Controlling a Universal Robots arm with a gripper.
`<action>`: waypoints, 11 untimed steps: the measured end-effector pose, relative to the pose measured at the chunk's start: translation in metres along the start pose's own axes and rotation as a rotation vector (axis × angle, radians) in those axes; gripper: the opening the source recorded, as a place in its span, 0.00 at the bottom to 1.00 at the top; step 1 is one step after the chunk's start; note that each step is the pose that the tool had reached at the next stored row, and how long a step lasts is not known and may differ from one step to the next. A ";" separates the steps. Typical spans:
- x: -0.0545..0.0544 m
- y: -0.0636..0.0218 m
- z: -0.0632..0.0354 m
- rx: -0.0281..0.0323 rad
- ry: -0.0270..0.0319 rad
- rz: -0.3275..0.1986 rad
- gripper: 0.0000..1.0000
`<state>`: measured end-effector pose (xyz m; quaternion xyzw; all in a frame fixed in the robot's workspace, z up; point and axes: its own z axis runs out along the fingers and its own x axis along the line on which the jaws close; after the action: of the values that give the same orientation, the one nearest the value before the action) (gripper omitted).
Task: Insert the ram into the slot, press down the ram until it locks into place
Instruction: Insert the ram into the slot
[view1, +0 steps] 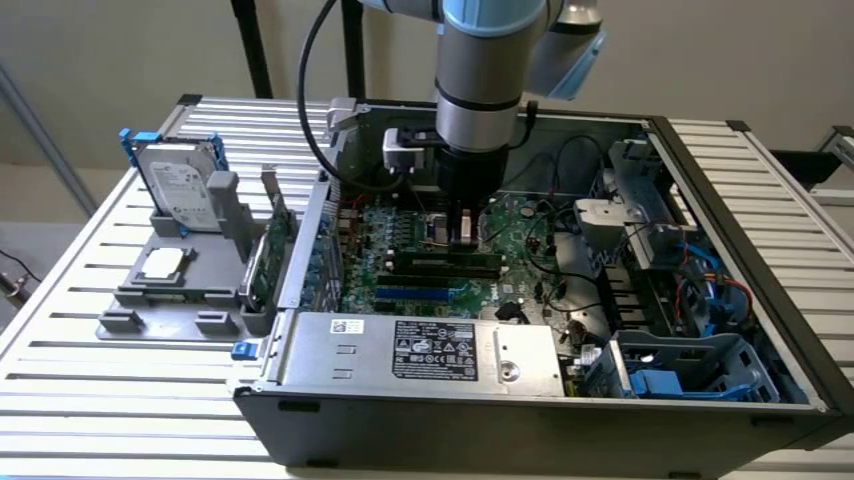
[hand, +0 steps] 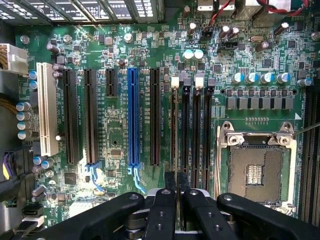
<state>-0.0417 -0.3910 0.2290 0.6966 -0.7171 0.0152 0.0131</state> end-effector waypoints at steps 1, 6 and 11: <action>0.000 0.0000 -0.0005 -0.0001 0.0001 0.001 0.13; 0.000 0.0000 -0.0010 -0.0003 0.0001 0.005 0.13; 0.000 0.0000 -0.0010 -0.0005 0.0002 0.011 0.13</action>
<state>-0.0417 -0.3911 0.2300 0.6926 -0.7211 0.0151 0.0132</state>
